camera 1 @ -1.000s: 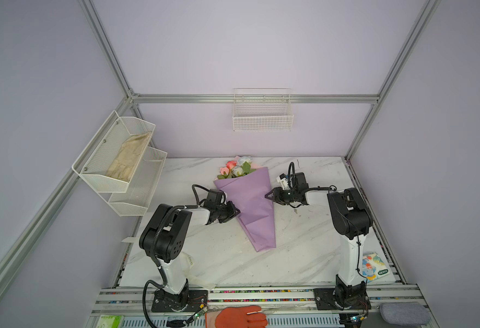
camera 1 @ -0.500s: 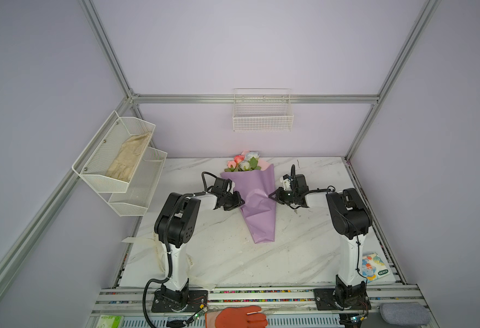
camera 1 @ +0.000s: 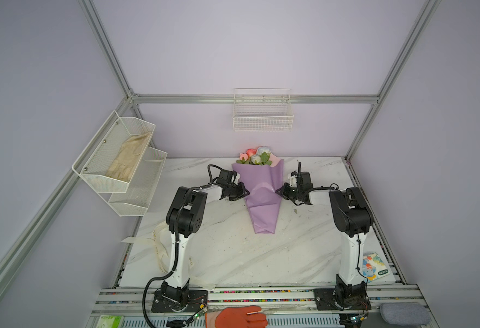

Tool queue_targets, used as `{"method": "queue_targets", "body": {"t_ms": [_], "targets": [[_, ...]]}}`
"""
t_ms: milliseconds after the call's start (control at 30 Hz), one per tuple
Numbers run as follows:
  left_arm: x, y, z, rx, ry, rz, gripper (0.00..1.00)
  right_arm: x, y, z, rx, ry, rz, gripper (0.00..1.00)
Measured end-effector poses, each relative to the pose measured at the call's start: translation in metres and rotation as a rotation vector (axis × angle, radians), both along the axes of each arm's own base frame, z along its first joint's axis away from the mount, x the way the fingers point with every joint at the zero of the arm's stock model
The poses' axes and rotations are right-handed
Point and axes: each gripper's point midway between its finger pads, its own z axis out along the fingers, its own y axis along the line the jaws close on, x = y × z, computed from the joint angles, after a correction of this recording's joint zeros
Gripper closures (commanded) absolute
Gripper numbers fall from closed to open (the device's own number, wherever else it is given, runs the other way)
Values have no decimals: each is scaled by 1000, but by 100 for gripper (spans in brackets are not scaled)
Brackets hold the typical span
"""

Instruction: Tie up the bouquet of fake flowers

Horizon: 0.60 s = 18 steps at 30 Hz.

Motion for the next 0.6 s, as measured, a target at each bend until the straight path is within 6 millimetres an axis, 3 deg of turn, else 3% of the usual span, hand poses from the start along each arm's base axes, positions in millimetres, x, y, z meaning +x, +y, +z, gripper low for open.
{"method": "queue_targets", "body": {"t_ms": [133,233,467,600], "targets": [[13,-4,1,-16,5,13,85,17,-3,1,14,-10,-10,90],[15,-4,1,-14,8,15,80,24,-1,4,28,-18,-1,79],[12,9,25,33,-21,43,45,15,-13,20,19,-4,-9,50],[-7,27,55,71,-53,64,33,-2,-30,53,3,-32,-30,44]]}}
